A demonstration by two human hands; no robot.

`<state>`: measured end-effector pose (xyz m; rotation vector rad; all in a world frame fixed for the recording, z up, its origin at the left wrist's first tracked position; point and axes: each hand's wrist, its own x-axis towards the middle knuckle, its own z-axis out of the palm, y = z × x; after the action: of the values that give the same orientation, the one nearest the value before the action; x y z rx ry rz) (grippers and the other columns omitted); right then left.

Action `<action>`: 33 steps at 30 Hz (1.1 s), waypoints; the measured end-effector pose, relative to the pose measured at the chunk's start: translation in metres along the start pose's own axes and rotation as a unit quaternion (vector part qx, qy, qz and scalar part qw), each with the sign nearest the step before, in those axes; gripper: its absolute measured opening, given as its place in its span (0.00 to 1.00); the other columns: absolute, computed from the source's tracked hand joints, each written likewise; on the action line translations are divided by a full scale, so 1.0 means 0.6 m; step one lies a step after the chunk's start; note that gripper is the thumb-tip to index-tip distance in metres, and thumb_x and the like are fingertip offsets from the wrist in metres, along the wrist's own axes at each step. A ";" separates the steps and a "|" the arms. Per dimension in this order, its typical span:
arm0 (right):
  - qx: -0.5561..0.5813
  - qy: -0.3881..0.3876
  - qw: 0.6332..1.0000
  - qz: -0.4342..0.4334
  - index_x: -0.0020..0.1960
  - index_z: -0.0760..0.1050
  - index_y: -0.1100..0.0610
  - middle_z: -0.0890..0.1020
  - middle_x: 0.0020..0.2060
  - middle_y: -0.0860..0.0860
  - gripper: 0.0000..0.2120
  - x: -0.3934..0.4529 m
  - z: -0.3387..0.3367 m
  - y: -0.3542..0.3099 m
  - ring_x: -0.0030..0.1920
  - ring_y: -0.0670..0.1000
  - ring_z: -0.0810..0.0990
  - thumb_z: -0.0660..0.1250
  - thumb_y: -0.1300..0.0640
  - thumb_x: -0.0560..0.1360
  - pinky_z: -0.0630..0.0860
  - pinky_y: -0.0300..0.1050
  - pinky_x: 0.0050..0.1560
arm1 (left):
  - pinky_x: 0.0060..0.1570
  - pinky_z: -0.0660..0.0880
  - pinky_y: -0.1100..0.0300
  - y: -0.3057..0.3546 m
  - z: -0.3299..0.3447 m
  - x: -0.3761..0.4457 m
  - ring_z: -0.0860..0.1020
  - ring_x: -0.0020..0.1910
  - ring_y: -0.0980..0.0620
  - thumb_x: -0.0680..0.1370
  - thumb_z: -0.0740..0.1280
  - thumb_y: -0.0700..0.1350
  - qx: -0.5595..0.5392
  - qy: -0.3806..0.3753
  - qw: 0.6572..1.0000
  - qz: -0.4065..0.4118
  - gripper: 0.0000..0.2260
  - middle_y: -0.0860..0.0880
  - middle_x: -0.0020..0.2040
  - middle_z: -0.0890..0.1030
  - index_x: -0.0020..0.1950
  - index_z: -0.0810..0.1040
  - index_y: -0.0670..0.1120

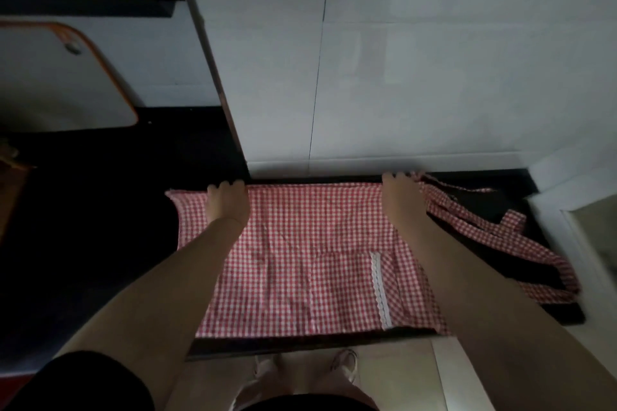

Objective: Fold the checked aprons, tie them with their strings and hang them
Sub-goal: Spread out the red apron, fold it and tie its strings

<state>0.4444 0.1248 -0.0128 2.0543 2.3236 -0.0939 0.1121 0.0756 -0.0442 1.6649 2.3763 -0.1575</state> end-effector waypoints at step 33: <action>0.070 -0.070 0.992 0.077 0.52 0.77 0.61 0.80 0.51 0.58 0.07 -0.141 0.071 0.054 0.53 0.57 0.78 0.61 0.62 0.80 0.75 0.50 0.56 | 0.48 0.75 0.48 -0.004 0.039 -0.167 0.75 0.60 0.41 0.81 0.56 0.40 0.030 -0.068 0.997 0.009 0.14 0.40 0.62 0.77 0.61 0.77 0.41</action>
<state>0.4867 0.0422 -0.0503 2.2033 2.1238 -0.3928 0.1456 -0.0217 -0.0414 1.6438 2.2770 -0.3317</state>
